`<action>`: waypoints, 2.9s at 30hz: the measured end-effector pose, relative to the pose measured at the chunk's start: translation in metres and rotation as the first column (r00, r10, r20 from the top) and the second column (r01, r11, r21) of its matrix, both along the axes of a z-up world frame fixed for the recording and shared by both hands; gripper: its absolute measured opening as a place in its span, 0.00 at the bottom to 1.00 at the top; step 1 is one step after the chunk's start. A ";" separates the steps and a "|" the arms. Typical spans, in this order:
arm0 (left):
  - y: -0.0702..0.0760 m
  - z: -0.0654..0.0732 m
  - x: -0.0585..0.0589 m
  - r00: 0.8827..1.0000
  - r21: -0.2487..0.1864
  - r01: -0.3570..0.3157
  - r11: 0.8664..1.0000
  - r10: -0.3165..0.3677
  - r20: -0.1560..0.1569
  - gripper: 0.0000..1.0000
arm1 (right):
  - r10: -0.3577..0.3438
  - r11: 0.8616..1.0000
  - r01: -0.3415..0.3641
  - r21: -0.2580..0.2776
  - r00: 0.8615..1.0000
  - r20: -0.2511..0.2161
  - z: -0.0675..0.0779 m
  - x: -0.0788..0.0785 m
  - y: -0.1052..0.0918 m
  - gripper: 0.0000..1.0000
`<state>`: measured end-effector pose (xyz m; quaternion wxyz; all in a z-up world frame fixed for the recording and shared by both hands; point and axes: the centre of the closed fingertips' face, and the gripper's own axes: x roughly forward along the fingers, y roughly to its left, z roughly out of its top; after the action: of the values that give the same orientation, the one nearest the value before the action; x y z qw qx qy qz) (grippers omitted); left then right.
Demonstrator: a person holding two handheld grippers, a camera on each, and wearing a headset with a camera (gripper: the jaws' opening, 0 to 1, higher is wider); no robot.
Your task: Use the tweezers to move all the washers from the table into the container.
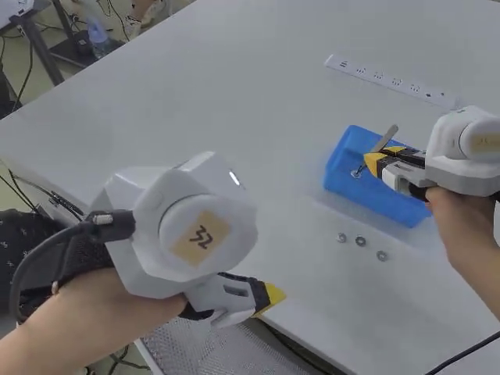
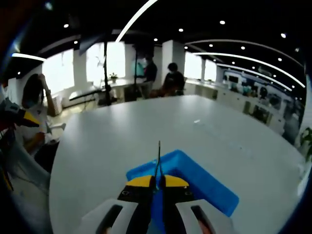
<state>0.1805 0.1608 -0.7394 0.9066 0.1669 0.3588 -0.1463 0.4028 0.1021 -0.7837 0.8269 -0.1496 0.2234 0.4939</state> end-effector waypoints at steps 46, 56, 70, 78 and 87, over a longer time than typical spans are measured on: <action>0.000 0.012 -0.002 1.000 0.014 -0.006 1.000 0.006 0.025 0.97 | -0.047 0.999 0.049 0.023 0.998 -0.047 -0.006 0.008 -0.007 0.04; -0.007 0.010 -0.004 0.999 -0.028 -0.017 0.999 0.018 0.040 0.97 | -0.016 0.994 0.017 0.111 1.000 -0.013 0.040 -0.019 -0.016 0.04; -0.005 0.009 -0.010 0.998 -0.063 -0.047 0.997 0.050 0.042 0.97 | 0.035 0.994 -0.028 0.105 0.997 -0.066 0.022 -0.068 -0.018 0.04; -0.007 0.008 -0.011 0.998 -0.059 -0.048 0.997 0.051 0.041 0.97 | 0.047 0.998 -0.043 0.042 0.995 -0.093 -0.006 -0.083 -0.028 0.04; -0.008 0.007 -0.011 0.998 -0.051 -0.041 0.998 0.043 0.034 0.96 | 0.066 0.998 -0.068 -0.011 0.992 -0.110 -0.027 -0.089 -0.030 0.04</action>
<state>0.1698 0.1524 -0.7321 0.9196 0.1388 0.3424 -0.1331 0.3140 0.0720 -0.8106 0.7951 -0.1359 0.2670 0.5273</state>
